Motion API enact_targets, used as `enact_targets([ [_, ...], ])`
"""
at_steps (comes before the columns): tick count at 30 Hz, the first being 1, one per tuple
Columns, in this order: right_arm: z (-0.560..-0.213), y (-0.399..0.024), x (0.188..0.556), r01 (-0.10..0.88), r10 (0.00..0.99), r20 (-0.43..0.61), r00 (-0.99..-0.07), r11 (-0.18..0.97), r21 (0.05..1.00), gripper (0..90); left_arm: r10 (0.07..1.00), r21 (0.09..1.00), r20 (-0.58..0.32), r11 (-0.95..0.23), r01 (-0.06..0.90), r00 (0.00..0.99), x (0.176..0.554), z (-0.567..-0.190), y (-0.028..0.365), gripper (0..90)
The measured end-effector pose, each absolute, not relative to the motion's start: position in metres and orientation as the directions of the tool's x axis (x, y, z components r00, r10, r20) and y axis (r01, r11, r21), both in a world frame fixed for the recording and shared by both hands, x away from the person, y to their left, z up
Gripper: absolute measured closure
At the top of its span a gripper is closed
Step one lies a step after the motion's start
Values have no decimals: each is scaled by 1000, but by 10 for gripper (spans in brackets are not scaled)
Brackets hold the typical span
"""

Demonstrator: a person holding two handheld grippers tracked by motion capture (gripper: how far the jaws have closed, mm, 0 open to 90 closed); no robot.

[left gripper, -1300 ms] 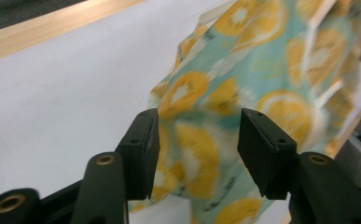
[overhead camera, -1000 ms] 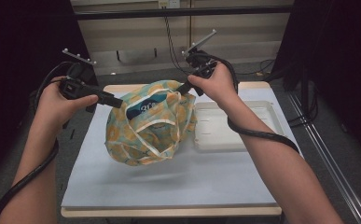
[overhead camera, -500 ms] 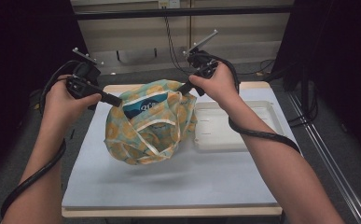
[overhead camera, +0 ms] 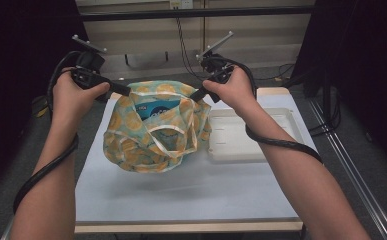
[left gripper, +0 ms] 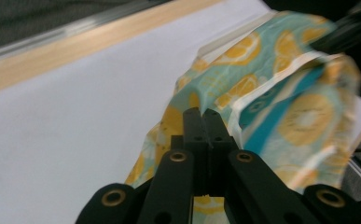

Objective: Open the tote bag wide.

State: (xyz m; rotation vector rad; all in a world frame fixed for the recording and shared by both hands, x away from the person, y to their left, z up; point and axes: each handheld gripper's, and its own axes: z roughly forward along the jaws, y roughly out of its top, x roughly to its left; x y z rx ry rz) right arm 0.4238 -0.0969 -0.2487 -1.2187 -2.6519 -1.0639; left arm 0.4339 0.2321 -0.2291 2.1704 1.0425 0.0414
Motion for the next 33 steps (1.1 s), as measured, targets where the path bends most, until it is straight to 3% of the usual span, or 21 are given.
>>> enact_targets([
  [10,-250,-102,423,678,661,289,-693,460,573,842,695,527,-299,-451,720,654,449,-271,220,900],
  [27,-233,-112,401,640,633,243,-735,530,556,511,705,508,-305,-448,736,640,449,-280,221,900],
  [29,-235,-110,398,636,630,234,-740,544,547,538,708,506,-304,-446,738,637,449,-280,222,900],
  [33,-237,-108,398,627,611,243,-753,556,545,727,710,509,-311,-438,741,632,448,-281,224,900],
])
